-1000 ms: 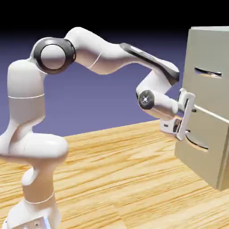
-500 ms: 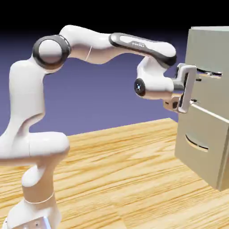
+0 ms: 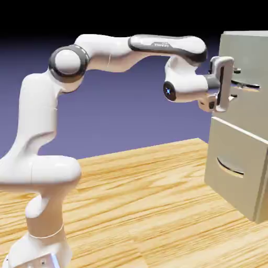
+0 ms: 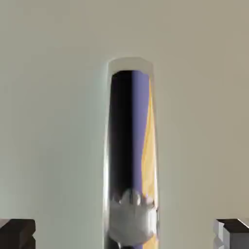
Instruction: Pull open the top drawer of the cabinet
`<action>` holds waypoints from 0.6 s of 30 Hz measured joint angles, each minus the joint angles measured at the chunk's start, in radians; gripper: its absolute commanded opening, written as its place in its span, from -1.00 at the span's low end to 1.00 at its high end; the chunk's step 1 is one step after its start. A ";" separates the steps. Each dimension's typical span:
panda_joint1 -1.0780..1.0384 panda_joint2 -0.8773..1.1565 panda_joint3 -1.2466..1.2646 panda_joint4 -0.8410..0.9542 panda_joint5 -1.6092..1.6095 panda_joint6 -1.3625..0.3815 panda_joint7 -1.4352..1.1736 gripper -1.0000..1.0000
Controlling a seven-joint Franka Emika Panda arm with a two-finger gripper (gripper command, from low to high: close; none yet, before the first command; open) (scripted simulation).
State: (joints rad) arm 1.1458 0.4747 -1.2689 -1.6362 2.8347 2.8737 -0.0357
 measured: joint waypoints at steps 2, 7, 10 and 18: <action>0.036 -0.015 -0.029 -0.025 0.010 -0.004 -0.020 -1.00; 0.217 -0.073 -0.183 -0.132 0.048 -0.021 -0.102 -1.00; 0.326 -0.090 -0.281 -0.185 0.060 -0.029 -0.127 -1.00; 0.616 -0.081 -0.554 -0.316 0.062 -0.050 -0.135 -1.00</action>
State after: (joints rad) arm 1.7616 0.3936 -1.8227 -1.9522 2.8970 2.8232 -0.1711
